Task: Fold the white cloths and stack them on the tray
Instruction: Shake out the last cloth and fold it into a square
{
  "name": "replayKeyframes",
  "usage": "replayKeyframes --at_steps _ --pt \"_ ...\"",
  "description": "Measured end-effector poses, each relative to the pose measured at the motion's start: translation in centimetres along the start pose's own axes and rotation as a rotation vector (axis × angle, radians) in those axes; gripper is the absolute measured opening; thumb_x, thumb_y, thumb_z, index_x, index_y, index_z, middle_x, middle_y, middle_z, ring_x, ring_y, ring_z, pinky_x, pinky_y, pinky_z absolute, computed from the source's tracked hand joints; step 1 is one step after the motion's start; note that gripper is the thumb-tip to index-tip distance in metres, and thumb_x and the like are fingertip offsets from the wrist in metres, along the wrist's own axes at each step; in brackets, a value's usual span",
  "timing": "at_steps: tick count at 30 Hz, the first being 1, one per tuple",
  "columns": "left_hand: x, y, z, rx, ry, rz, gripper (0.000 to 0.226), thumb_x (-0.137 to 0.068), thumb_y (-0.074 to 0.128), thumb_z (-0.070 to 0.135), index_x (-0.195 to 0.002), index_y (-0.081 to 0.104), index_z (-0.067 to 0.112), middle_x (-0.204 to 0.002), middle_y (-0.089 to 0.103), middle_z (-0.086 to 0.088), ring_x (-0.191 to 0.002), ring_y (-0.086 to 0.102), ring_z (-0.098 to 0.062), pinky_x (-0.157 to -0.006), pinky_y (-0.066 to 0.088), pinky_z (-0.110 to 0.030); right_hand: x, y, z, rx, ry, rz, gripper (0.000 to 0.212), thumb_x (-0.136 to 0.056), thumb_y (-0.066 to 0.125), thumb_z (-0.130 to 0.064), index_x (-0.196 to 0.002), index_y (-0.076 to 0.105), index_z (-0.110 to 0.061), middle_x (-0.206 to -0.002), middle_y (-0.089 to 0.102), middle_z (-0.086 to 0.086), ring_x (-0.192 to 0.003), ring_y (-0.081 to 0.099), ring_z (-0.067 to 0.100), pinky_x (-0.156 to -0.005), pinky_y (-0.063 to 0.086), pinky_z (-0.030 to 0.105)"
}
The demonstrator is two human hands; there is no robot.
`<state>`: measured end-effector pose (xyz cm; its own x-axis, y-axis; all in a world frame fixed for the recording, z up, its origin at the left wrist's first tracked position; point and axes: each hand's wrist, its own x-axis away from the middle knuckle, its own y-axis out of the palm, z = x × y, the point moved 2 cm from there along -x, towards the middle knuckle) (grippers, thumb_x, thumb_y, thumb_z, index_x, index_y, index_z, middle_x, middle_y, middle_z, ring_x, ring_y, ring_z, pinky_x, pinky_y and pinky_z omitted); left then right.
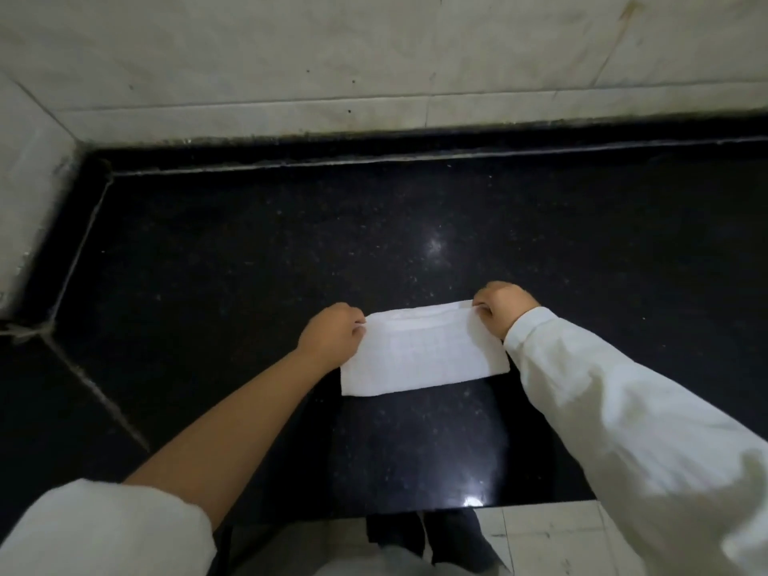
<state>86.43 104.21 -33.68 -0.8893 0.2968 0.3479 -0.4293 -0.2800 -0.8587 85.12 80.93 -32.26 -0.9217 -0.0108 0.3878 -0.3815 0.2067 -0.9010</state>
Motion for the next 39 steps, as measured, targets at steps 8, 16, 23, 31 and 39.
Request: replayKeyframes --at_steps 8,16,23,31,39 --pt "-0.5 1.0 -0.3 -0.032 0.184 -0.09 0.026 -0.093 0.049 0.018 -0.115 0.06 0.01 -0.135 0.046 0.002 -0.127 0.034 -0.015 -0.105 0.03 -0.021 -2.4 1.1 -0.4 0.065 0.028 -0.094 0.026 -0.091 0.044 -0.01 -0.108 0.062 -0.001 -0.118 0.051 0.012 -0.112 0.052 0.031 -0.091 0.044 0.028" --pt "-0.5 -1.4 1.8 0.387 0.039 -0.386 0.022 -0.082 0.065 0.013 -0.066 0.054 0.023 -0.08 0.05 0.011 -0.079 0.049 -0.005 -0.069 0.04 -0.015 -2.0 -1.6 0.4 0.035 -0.046 -0.192 0.027 -0.09 0.045 -0.01 -0.111 0.061 -0.007 -0.12 0.061 0.009 -0.115 0.052 0.025 -0.094 0.043 0.028" --pt "-0.8 -4.5 3.9 0.433 0.043 -0.394 0.028 -0.086 0.063 0.012 -0.064 0.048 0.021 -0.07 0.046 0.006 -0.065 0.043 -0.006 -0.063 0.037 -0.019 -0.1 -7.0 3.0 -0.084 -0.032 -0.102 0.015 -0.091 0.051 -0.011 -0.101 0.062 -0.01 -0.101 0.059 0.007 -0.101 0.058 0.024 -0.086 0.044 0.027" --pt "-1.7 -7.3 6.3 0.372 0.105 -0.108 0.03 -0.08 0.069 0.011 -0.059 0.05 0.021 -0.069 0.048 0.01 -0.062 0.043 -0.001 -0.055 0.033 -0.013 1.9 -10.4 5.3 -0.124 -0.062 0.041 0.009 -0.09 0.055 -0.016 -0.084 0.048 -0.015 -0.087 0.053 0.004 -0.081 0.05 0.019 -0.072 0.038 0.025" --pt "-3.4 -7.7 7.6 0.283 0.151 0.214 0.036 -0.086 0.059 0.006 -0.062 0.041 0.025 -0.067 0.045 0.01 -0.07 0.048 -0.015 -0.054 0.033 -0.015 2.2 -10.5 6.4 -0.082 -0.008 0.2 0.021 -0.094 0.047 -0.017 -0.109 0.056 -0.006 -0.107 0.062 0.015 -0.1 0.057 0.03 -0.083 0.043 0.032"
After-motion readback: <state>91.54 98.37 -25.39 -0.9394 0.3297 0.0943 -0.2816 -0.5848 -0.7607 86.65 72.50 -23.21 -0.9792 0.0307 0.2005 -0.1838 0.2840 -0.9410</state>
